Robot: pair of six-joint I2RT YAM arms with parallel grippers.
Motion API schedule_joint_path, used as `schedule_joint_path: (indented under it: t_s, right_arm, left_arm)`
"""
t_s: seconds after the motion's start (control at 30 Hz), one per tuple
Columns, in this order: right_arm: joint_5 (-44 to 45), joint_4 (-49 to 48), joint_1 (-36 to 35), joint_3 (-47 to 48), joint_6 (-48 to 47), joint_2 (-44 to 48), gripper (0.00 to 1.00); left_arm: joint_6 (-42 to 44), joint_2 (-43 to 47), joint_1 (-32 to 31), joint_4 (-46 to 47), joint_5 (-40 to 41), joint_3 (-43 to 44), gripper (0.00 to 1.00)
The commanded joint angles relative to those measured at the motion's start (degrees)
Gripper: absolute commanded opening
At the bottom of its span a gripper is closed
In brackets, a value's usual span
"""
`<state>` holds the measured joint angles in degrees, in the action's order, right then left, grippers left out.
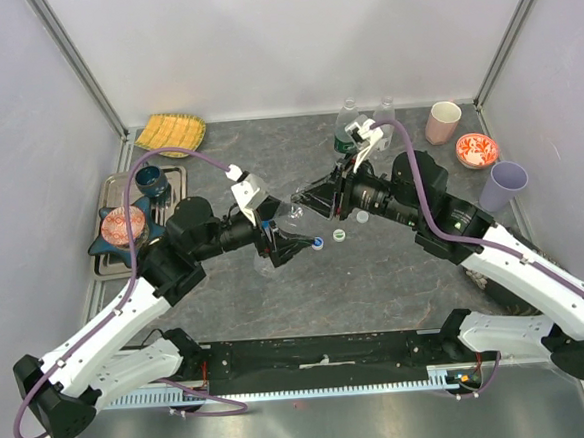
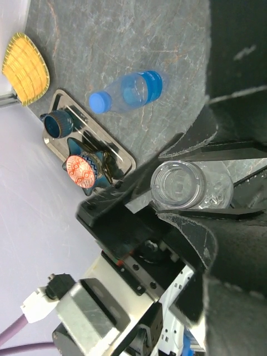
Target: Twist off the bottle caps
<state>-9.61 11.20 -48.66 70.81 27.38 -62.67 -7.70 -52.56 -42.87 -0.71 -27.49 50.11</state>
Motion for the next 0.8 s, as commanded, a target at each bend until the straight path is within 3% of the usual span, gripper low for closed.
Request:
schedule_joint_path:
  t_s: [0.0, 0.13, 0.3, 0.53, 0.63, 0.77]
  right_arm:
    - [0.82, 1.36, -0.2, 0.73, -1.53, 0.62, 0.0]
    - [5.11, 3.03, -0.2, 3.02, -2.93, 0.36, 0.0]
    - [17.14, 6.2, -0.29, 8.46, -5.84, -1.04, 0.0]
    - [45.15, 6.47, -0.03, 16.2, -13.91, -10.7, 0.0]
    - [49.76, 1.03, 1.37, 17.7, -18.57, -16.41, 0.0]
    - [55.12, -14.66, 4.36, 16.12, -23.94, -23.71, 0.0]
  left_arm:
    - [0.41, 1.14, 0.16, 2.3, 3.93, 1.4, 0.99]
    - [-0.47, 1.58, 0.16, -0.94, 9.01, 2.8, 1.0]
    - [-0.29, 4.99, 0.16, -8.85, 22.45, 5.26, 0.99]
    - [-0.2, 16.4, 0.24, -11.5, 33.46, 3.25, 0.99]
    - [-0.12, 21.07, 0.16, -11.86, 33.9, 1.75, 0.99]
    - [0.32, 25.39, 0.16, -11.95, 28.64, -0.01, 1.0]
